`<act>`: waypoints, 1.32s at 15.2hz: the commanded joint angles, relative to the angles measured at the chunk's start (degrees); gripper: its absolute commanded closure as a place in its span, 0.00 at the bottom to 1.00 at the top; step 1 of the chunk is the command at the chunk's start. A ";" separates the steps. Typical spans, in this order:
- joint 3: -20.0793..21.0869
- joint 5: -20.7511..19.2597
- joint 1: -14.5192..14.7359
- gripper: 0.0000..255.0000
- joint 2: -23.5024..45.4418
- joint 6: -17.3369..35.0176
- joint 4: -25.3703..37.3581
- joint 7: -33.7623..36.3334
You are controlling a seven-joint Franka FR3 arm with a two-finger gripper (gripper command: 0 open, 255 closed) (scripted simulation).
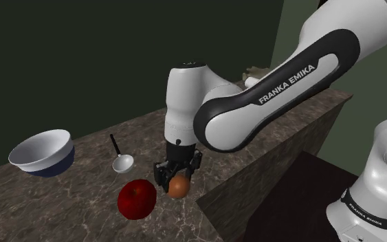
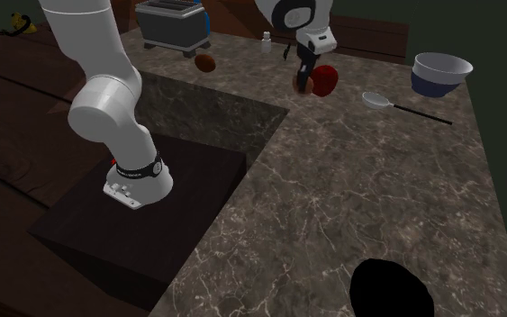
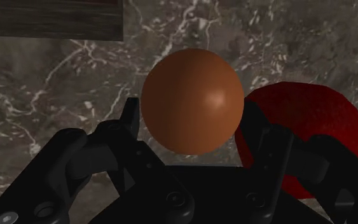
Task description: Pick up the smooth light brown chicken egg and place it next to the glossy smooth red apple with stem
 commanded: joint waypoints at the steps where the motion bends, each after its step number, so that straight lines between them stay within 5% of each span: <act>1: -0.01 -0.09 0.03 1.00 0.70 1.50 -0.79 -0.15; 14: -0.10 -0.78 0.31 1.00 3.52 5.84 -2.42 -0.16; 15: -0.10 -0.78 0.31 0.00 3.53 5.84 -2.42 -0.16; 20: -0.10 -0.78 0.31 0.00 3.53 5.83 -2.41 -0.16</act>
